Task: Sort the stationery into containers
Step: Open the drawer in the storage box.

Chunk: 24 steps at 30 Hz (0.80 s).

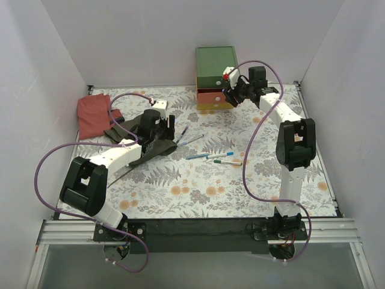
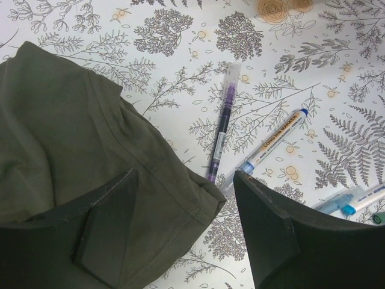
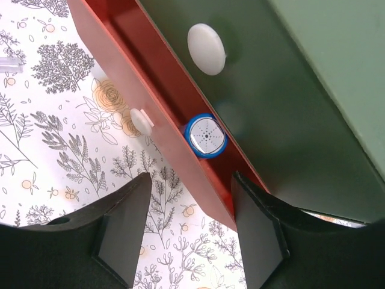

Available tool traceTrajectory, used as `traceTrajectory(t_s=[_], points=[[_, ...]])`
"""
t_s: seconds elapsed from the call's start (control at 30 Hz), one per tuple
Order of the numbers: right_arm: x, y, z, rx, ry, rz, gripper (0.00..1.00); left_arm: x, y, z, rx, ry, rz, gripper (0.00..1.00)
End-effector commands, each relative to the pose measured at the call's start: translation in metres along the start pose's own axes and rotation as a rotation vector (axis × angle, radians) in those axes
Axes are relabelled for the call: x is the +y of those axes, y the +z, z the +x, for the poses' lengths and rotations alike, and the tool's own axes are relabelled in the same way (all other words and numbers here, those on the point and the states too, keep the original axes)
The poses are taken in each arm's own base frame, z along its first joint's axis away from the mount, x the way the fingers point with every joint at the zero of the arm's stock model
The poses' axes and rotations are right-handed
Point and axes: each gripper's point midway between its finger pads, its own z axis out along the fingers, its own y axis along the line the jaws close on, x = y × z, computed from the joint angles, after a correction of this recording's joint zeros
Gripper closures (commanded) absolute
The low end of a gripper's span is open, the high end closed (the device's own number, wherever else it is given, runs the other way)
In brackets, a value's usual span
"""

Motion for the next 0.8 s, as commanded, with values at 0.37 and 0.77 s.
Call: traceTrajectory(t_s=[0.37, 0.77], points=[[0.021, -0.019, 0.001, 0.055, -0.106, -0.151, 0.73, -0.004, -0.005, -0.003, -0.029, -0.006, 0.027, 0.36], [0.050, -0.055, 0.002, 0.088, -0.130, -0.221, 0.78, -0.008, -0.007, 0.000, -0.034, -0.011, 0.050, 0.36]])
